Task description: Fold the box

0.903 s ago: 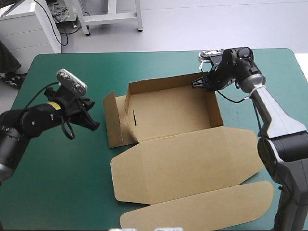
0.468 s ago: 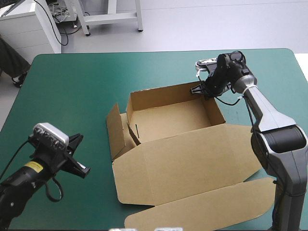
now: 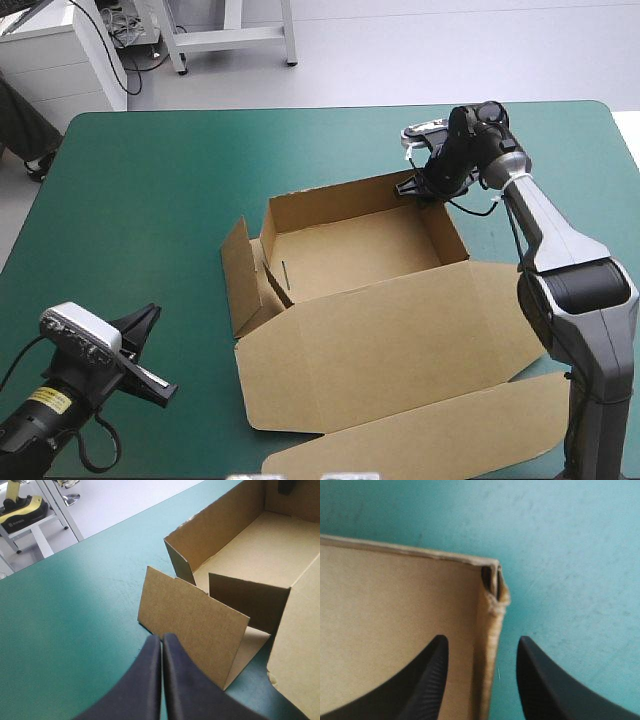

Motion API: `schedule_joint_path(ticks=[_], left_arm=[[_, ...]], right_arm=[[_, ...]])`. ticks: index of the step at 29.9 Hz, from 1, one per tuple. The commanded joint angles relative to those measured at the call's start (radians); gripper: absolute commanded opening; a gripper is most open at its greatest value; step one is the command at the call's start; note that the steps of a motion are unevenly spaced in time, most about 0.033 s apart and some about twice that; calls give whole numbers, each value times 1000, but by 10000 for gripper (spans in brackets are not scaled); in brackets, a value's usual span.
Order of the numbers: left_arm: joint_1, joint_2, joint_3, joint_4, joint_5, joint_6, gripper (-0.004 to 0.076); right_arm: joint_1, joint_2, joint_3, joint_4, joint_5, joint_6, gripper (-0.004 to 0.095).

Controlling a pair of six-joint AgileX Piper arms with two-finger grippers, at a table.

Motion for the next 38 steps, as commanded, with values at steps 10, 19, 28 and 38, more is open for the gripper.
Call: schedule_joint_path(ticks=[10, 19, 28, 38], left_arm=[[5, 5, -26, 262, -18, -303, -8], [5, 5, -26, 298, 14, -369, -8], [5, 5, -26, 396, 60, -465, -8], [5, 5, -26, 461, 151, -519, -8]], right_arm=[[-2, -351, -58, -70, 22, 17, 486], [-2, -472, -58, -77, 22, 17, 485], [-2, -372, -42, -70, 22, 17, 485], [-2, -212, 62, -31, 22, 3, 485]])
